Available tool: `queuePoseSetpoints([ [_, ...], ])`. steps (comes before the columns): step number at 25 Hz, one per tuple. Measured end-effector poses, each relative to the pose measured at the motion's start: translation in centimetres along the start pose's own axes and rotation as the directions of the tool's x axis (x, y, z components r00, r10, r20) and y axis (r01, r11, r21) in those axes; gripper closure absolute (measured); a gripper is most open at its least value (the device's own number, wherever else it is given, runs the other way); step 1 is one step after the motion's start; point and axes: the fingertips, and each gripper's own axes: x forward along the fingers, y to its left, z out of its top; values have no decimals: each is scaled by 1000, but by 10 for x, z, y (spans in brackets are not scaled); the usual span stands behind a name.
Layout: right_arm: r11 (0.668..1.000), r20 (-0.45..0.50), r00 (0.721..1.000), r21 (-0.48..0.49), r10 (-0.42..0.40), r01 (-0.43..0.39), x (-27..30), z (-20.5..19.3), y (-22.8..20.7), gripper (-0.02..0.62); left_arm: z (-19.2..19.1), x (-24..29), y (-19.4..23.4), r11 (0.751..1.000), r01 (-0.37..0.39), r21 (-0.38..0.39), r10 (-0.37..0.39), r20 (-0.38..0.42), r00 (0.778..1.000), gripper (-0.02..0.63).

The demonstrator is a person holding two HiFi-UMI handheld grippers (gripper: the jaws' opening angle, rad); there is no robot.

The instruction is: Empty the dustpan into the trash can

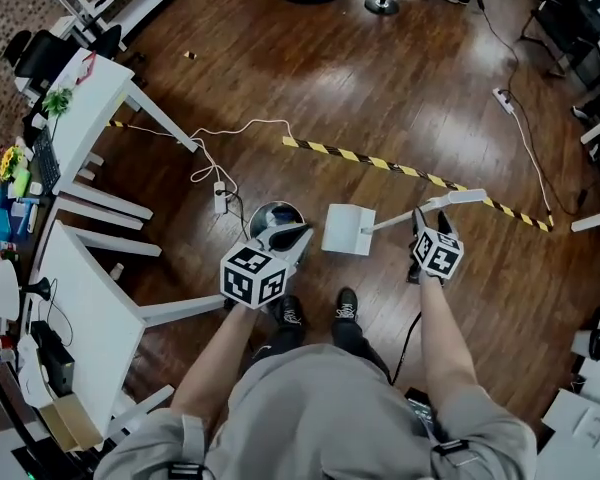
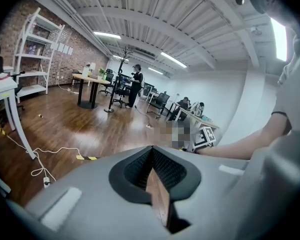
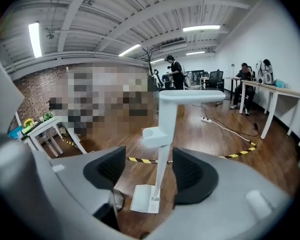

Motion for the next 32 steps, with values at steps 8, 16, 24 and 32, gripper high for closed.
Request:
queuePoseSetpoints([
  [8,938,89,938,-130,335,-323,-40,53,148,549,38,-28,14,1000,6,22,-8,96,995,601],
  [16,747,214,716,-205,664,-632,-111,147,297,595,82,-77,25,1000,-13,9,11,226,974,601],
  [24,626,219,587,-285,779,-725,-167,177,369,595,103,-114,39,997,-77,24,67,292,954,601],
  [32,591,164,574,-356,802,-724,-179,170,388,595,106,-129,43,994,-107,23,94,309,946,601],
])
